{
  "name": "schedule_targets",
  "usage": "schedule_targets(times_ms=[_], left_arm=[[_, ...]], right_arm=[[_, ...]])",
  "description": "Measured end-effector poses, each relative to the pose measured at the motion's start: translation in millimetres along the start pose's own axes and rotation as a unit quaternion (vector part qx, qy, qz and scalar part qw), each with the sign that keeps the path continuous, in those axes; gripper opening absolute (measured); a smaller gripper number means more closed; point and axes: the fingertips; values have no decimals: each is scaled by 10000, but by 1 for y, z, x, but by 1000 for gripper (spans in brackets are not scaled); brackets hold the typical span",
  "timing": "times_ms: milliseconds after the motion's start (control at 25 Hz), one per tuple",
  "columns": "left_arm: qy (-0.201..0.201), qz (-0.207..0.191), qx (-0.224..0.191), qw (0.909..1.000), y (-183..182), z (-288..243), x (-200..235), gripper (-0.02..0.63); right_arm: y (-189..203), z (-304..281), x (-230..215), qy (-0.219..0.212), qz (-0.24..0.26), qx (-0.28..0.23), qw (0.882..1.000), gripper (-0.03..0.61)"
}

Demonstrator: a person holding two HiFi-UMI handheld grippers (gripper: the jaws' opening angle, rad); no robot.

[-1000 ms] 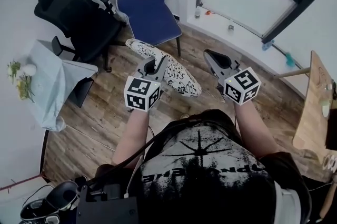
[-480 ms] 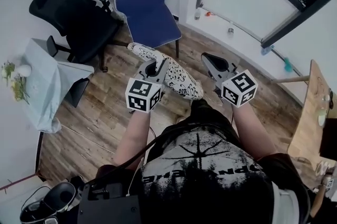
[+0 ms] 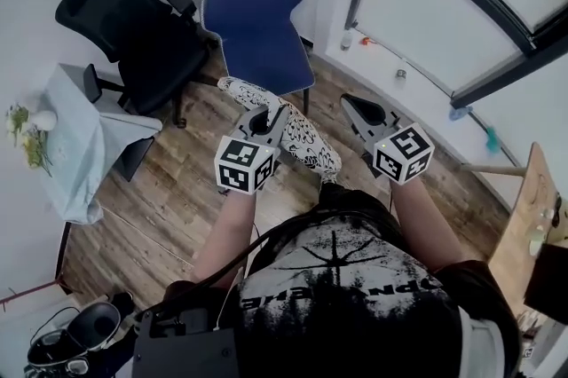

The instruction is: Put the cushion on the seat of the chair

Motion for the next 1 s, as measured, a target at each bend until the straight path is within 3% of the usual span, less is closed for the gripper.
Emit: schedule_targets(times_ms=[480,1000], left_arm=[[-319,-13,163,9994,-21,-113,32,23],[-412,-221,321,9984,-32,-193,54,23]], right_arm=[[-3,-52,-109,-436,-235,112,9987,20],[-7,-81,-198,-454,-337,-3,9984,20]])
Point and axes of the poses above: the fingertips, and each gripper's own axes: z backward along the fingers, x to its left, y out of its underside, and after that the axes turned 12 degrees about -x, right-handed
